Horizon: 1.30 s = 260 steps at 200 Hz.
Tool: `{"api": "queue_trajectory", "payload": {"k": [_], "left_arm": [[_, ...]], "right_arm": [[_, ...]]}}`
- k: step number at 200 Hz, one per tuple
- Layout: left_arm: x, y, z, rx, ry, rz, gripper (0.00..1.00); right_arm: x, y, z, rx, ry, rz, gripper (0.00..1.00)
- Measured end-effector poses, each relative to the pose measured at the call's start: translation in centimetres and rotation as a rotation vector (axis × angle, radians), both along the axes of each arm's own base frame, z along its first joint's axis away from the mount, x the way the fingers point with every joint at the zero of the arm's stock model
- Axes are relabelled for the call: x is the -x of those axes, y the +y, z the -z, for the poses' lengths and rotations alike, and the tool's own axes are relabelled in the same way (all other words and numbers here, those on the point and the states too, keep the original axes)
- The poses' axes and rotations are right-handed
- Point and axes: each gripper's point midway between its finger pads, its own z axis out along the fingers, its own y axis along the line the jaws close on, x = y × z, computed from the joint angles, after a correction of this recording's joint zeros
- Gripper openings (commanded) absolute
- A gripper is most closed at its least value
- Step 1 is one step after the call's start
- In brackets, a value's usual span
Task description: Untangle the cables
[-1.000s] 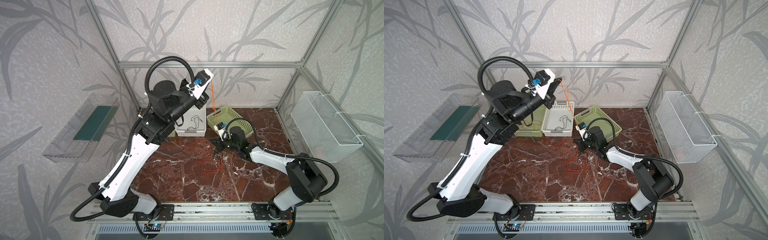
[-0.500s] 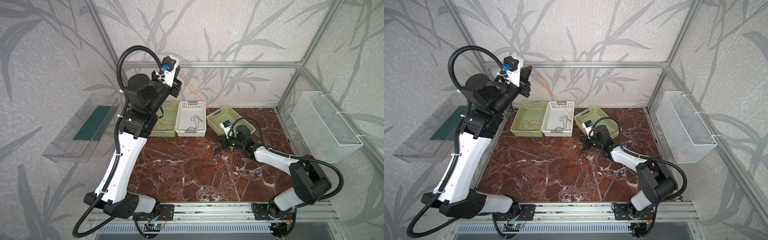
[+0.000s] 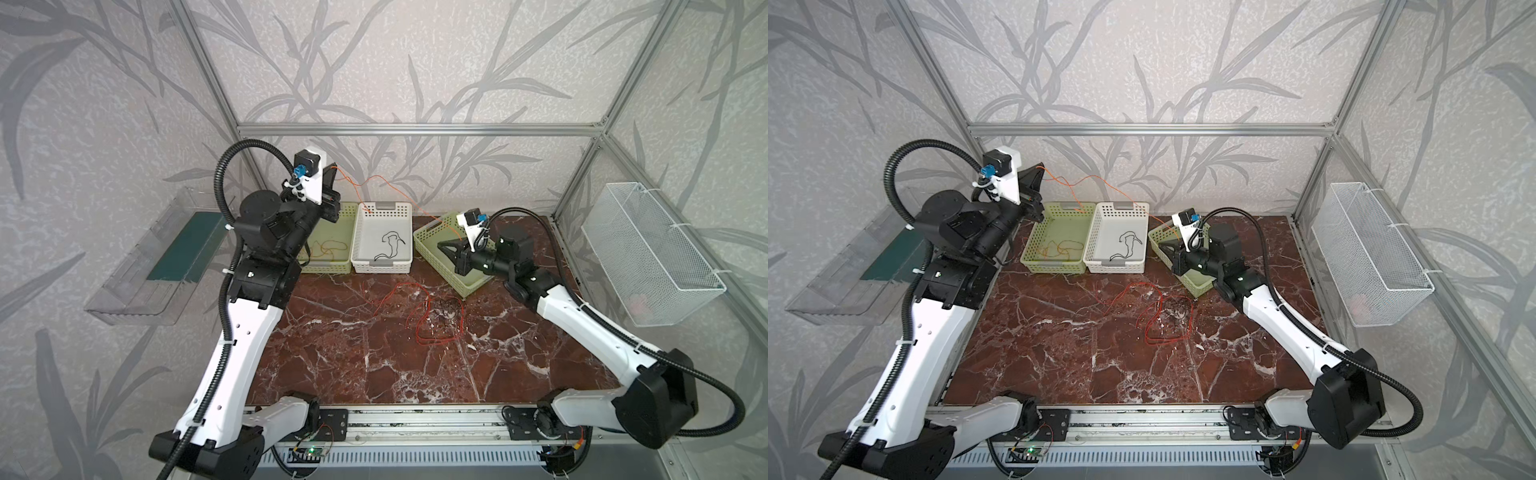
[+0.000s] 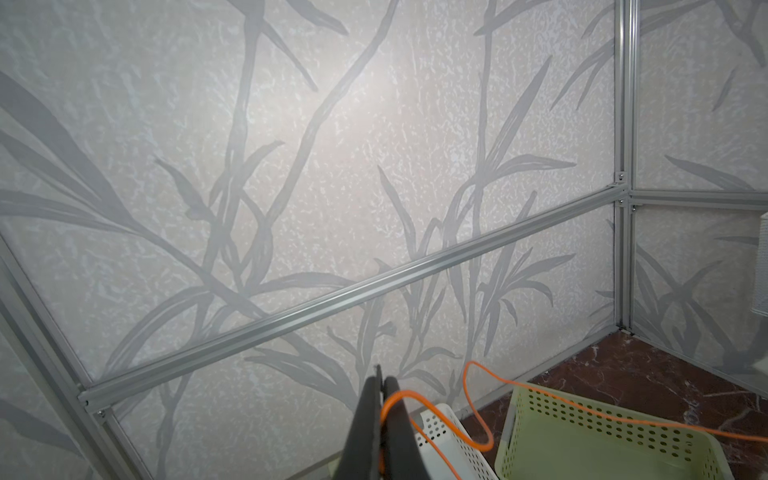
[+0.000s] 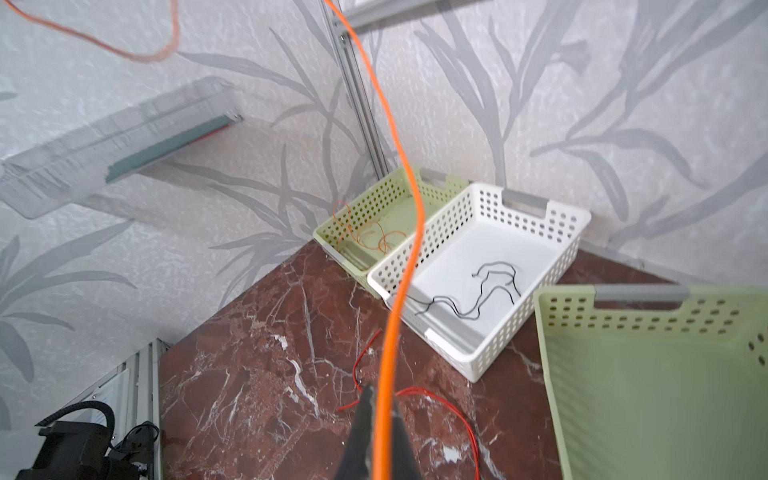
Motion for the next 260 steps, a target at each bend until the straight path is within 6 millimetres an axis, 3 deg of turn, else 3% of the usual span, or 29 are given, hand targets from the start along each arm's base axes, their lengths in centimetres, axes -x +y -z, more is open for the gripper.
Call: {"api": "queue_trajectory", "payload": {"k": [21,42,80,105,136,170,223,260], "left_arm": [[-0.6,-0.2,3.1,0.003,0.062,0.009,0.00],[-0.8,-0.6,5.7,0.005,0.115,0.027,0.00],[0.1,-1.3,7.9,0.032,0.156,0.086,0.00],[0.2,-0.9,8.5,0.039,0.163,0.065,0.00],[-0.7,0.5,8.9,0.032,0.162,-0.022,0.00],[-3.1,2.9,10.4,0.033,0.172,-0.137,0.00],[-8.7,8.1,15.1,0.073,0.226,-0.322,0.00],[-12.3,10.9,19.0,0.095,0.270,-0.397,0.00]], "right_arm": [[0.4,0.2,-2.1,-0.012,-0.049,-0.018,0.00],[0.5,0.4,-2.7,-0.012,-0.065,-0.031,0.00],[-0.7,1.6,-1.8,0.010,-0.043,-0.049,0.00],[-2.2,3.4,-0.6,0.034,-0.015,-0.069,0.00],[-3.3,7.9,0.6,0.062,-0.035,-0.143,0.00],[-4.4,13.3,2.0,0.064,-0.073,-0.227,0.00],[-8.7,21.0,3.6,-0.008,-0.163,-0.287,0.00],[-11.5,25.7,6.5,-0.052,-0.186,-0.316,0.00]]}}
